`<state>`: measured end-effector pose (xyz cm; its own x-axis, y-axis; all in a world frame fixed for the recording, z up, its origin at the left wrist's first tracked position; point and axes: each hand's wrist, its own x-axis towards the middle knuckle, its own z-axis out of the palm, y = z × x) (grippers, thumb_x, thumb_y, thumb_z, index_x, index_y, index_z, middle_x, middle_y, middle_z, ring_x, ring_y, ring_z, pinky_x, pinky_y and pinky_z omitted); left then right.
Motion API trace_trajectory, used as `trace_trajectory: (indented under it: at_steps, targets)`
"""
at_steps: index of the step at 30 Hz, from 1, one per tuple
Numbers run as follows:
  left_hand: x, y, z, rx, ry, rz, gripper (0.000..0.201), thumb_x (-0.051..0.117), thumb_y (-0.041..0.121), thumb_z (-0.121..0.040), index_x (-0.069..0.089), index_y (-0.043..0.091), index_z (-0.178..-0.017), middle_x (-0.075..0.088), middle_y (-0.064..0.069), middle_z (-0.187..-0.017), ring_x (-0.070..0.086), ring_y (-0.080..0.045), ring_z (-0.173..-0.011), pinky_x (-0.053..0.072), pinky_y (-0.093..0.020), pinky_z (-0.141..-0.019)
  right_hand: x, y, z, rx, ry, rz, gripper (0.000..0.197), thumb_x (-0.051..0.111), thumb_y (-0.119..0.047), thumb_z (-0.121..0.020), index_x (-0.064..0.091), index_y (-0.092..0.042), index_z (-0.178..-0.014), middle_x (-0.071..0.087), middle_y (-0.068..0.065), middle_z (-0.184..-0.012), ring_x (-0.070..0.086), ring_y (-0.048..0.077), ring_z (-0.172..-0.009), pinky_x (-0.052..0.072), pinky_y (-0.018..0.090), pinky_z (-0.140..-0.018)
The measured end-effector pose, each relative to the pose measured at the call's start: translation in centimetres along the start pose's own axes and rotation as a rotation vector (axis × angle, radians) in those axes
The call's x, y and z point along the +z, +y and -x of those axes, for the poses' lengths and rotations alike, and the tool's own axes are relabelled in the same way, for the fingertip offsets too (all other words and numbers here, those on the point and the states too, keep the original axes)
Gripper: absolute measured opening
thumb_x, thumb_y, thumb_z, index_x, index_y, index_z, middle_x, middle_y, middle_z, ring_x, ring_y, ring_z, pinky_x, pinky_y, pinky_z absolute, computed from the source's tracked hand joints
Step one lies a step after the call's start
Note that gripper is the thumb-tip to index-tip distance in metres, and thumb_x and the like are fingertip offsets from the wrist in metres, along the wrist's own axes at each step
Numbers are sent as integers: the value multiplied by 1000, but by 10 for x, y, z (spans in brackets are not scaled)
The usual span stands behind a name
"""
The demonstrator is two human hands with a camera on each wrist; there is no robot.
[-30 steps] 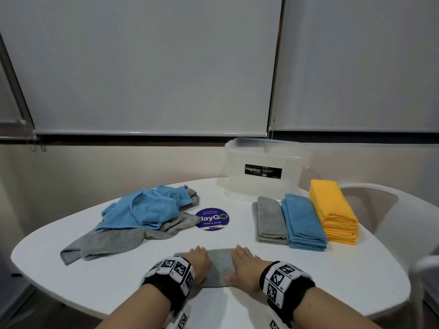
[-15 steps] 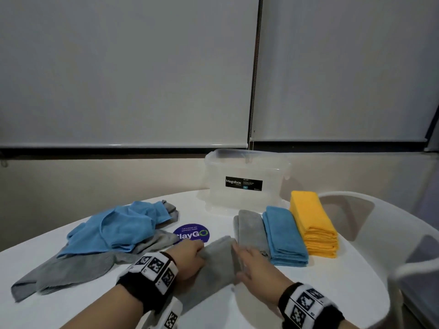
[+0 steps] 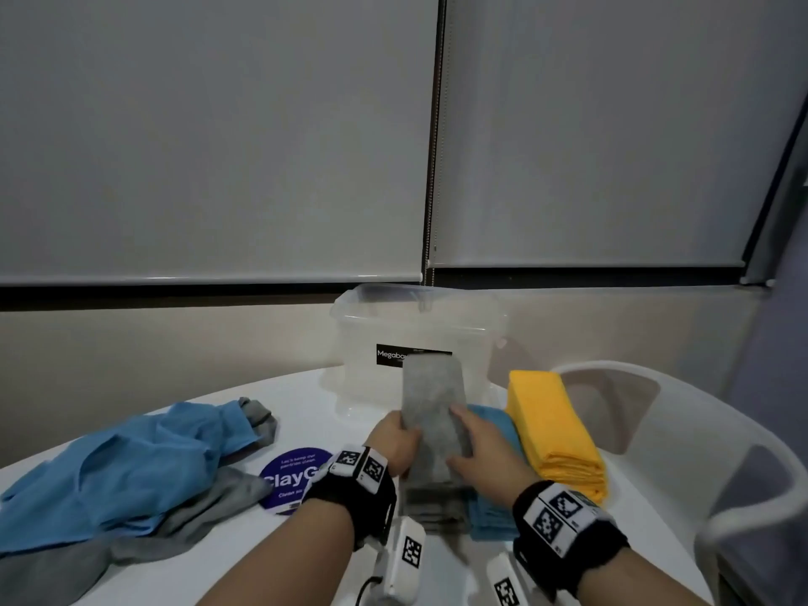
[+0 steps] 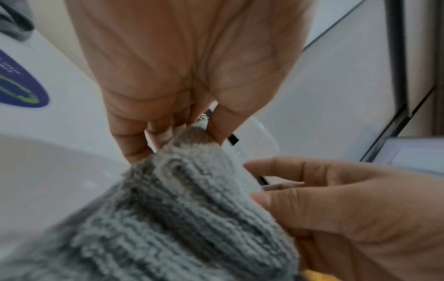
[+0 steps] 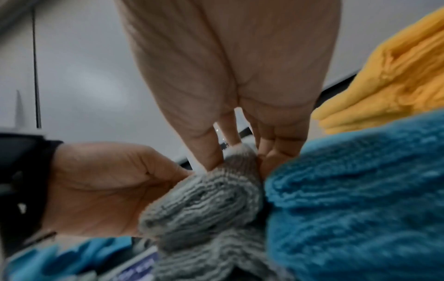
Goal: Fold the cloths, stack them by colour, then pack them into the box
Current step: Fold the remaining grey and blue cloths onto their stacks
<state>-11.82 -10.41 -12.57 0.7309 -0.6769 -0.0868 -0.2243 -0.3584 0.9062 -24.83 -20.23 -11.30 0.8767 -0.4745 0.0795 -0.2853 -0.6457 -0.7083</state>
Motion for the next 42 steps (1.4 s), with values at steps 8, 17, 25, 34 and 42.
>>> trace_trajectory:
  at_steps: [8,17,25,34,42]
  targets:
    - [12,-25,-7,-132,-83,-188,40,60,19,-75,62,5,-112,65,-17,-114,62,-31,-104,53,-29,-84,13,19,-15,88,-124,389,33,64,-28,-82,59,-11,-110,40,4,-102,46,21,-88,38,24,-74]
    - [25,-36,0,-199,6,-367,64,52,27,-88,27,20,-146,48,-16,-132,55,-32,-115,45,-32,-90,12,21,-2,232,-141,692,49,50,-53,-86,43,-28,-128,36,8,-130,37,34,-124,38,47,-100]
    - [42,-37,-4,-118,5,-313,56,44,21,-94,26,19,-147,57,-14,-128,57,-30,-115,44,-35,-96,27,53,-9,317,-186,625,65,38,-56,-90,27,-16,-140,31,14,-143,32,36,-131,32,49,-107]
    - [31,-39,2,-33,7,-262,49,53,23,-92,39,17,-139,58,-11,-128,56,-27,-116,45,-30,-97,32,54,-21,356,-192,654,66,36,-57,-91,29,-16,-141,31,15,-143,31,37,-131,31,50,-108]
    - [-12,-51,37,123,-8,-328,34,51,31,-96,56,13,-125,64,-5,-118,59,-15,-99,45,-21,-84,36,-10,1,118,64,813,32,40,-31,-92,46,-20,-121,48,4,-126,45,27,-119,36,44,-97]
